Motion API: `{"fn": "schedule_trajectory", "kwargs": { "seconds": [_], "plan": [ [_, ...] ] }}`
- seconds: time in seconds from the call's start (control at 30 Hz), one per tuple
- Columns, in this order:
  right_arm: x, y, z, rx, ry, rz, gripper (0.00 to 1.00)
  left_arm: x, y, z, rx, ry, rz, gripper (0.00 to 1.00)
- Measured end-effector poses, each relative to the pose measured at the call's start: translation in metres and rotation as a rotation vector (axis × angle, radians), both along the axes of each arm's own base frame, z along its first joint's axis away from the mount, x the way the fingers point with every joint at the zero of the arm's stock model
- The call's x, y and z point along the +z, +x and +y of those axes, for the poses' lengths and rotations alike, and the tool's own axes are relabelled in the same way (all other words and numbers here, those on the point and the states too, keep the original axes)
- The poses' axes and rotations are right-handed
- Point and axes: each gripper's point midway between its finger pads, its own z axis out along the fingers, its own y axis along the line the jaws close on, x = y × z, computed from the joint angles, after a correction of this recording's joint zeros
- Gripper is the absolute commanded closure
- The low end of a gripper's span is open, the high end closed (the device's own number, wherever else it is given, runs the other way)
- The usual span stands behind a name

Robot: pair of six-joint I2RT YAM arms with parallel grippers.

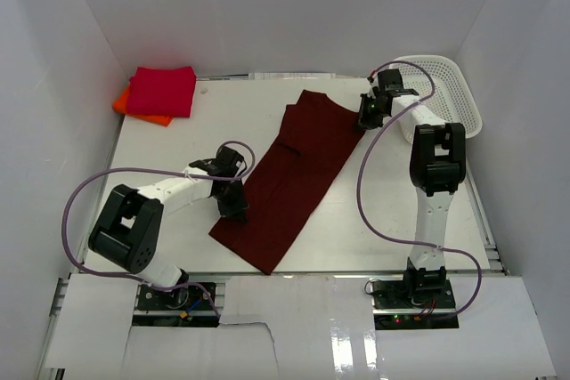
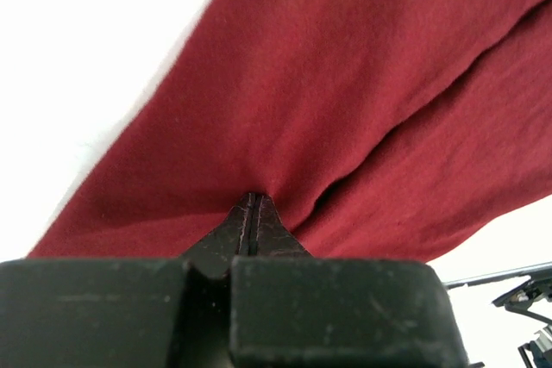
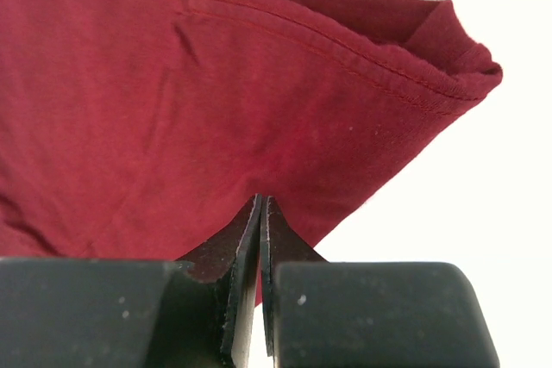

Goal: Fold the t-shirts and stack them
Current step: Rotate the tshirt 90 degrees

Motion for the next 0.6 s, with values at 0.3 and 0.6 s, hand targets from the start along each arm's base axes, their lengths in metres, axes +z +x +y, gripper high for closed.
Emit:
{"fn": "schedule_trajectory", "kwargs": {
  "seconds": [0.3, 0.6],
  "plan": [
    [-0.023, 0.000, 0.003, 0.001, 0.013, 0.034, 0.92, -0.002, -0.018, -0.007, -0.017, -0.009, 0.027, 1.00],
    [-0.024, 0.020, 0.023, 0.016, 0.135, -0.016, 0.92, -0.001, -0.034, -0.022, -0.050, -0.025, 0.050, 1.00]
  ]
}}
